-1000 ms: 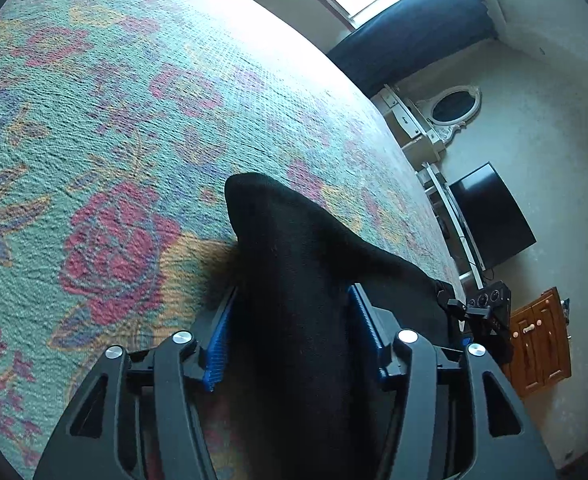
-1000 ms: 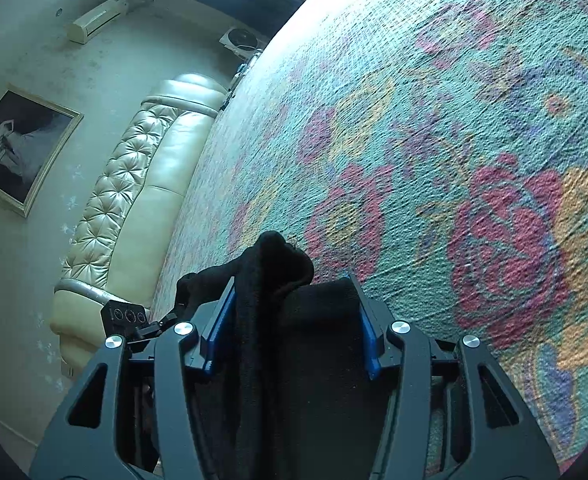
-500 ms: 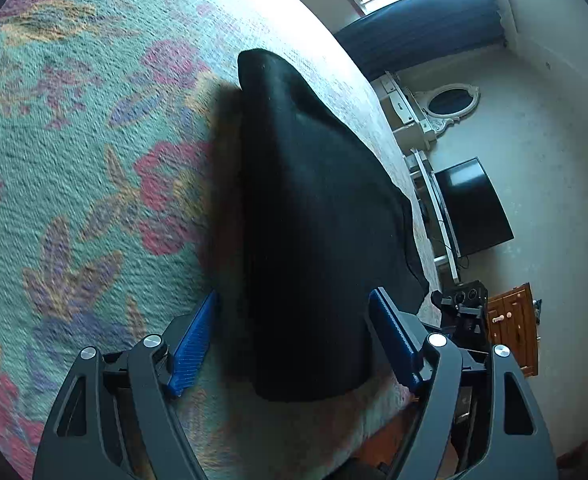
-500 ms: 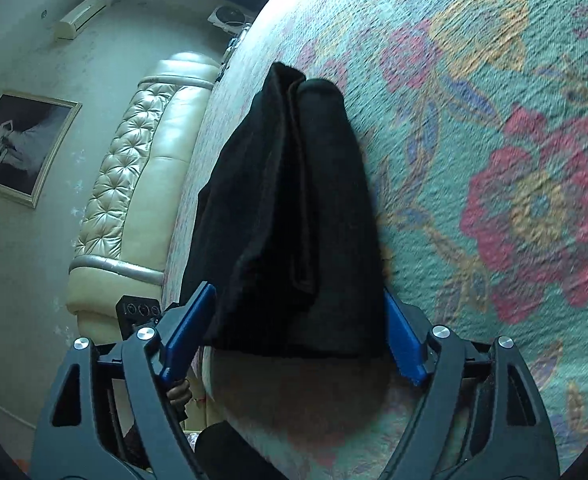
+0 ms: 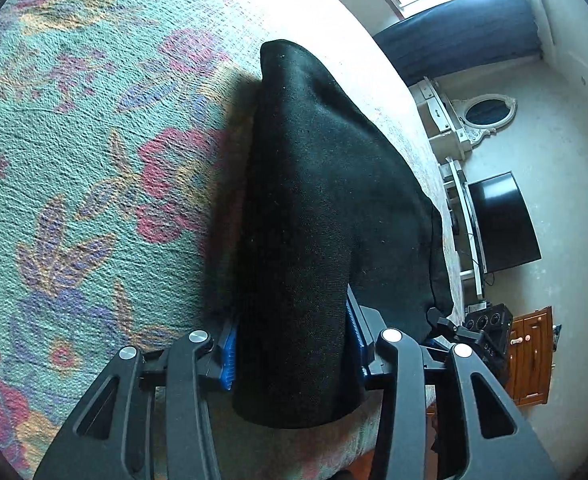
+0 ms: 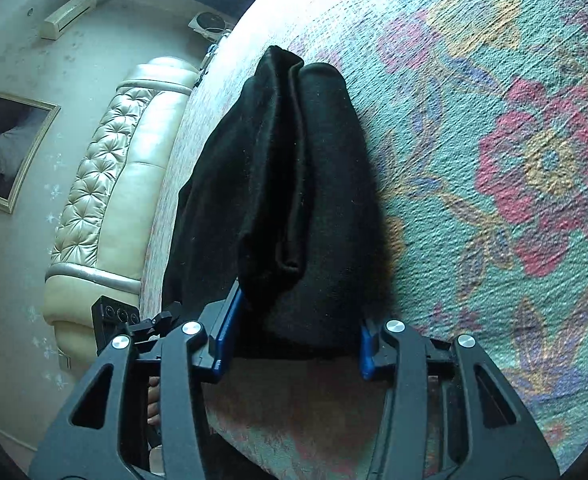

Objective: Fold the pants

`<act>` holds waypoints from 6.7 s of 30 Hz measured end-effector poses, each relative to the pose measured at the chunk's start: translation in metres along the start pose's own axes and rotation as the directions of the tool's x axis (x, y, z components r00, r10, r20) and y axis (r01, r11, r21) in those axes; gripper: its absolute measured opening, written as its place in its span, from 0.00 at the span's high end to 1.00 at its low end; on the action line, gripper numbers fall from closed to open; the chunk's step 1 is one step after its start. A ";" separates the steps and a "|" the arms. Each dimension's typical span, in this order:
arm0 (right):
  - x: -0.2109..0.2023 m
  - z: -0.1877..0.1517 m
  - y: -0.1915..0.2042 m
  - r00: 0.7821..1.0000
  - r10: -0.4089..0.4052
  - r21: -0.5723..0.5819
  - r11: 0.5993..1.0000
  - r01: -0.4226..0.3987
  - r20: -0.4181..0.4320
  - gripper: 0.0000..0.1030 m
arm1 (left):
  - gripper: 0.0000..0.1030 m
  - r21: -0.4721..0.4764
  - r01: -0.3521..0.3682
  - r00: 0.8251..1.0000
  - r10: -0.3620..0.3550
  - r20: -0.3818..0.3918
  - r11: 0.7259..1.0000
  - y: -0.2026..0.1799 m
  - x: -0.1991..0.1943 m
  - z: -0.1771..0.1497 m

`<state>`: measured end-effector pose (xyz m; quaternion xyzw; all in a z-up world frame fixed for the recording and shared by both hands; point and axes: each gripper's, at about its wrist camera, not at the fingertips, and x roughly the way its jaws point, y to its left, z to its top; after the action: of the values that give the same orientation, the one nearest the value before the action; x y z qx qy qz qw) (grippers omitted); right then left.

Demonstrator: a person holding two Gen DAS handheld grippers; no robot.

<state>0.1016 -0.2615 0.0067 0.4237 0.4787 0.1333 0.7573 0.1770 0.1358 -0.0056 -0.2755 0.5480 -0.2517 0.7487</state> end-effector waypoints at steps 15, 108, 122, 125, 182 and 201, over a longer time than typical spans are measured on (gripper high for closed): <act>0.001 -0.041 0.009 0.998 0.020 0.021 1.000 -0.019 -0.057 0.58 | 0.59 0.022 -0.017 1.000 0.017 -0.007 1.000 0.007 -0.020 -0.014; -0.046 -0.119 0.041 0.939 -0.338 -0.157 0.926 0.344 0.066 0.27 | 0.20 0.215 -0.515 0.843 0.447 0.299 0.830 -0.058 -0.054 -0.117; -0.018 -0.148 0.081 0.853 -0.473 -0.357 0.775 0.522 0.220 0.21 | 0.20 0.204 -0.597 0.783 0.507 0.362 0.776 -0.066 -0.050 -0.127; -0.022 -0.146 0.079 0.846 -0.475 -0.372 0.760 0.533 0.242 0.21 | 0.20 0.206 -0.617 0.769 0.525 0.366 0.760 -0.067 -0.047 -0.128; -0.013 -0.138 0.066 0.851 -0.487 -0.348 0.776 0.526 0.197 0.21 | 0.20 0.216 -0.691 0.708 0.586 0.393 0.690 -0.081 -0.037 -0.136; -0.014 -0.136 0.066 0.852 -0.484 -0.349 0.777 0.524 0.201 0.21 | 0.20 0.238 -0.705 0.697 0.592 0.404 0.668 -0.086 -0.035 -0.139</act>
<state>-0.0057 -0.1598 0.0414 0.1261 0.4997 -0.0027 0.8570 0.0282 0.0784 0.0430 0.0549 0.4340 -0.0211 0.8990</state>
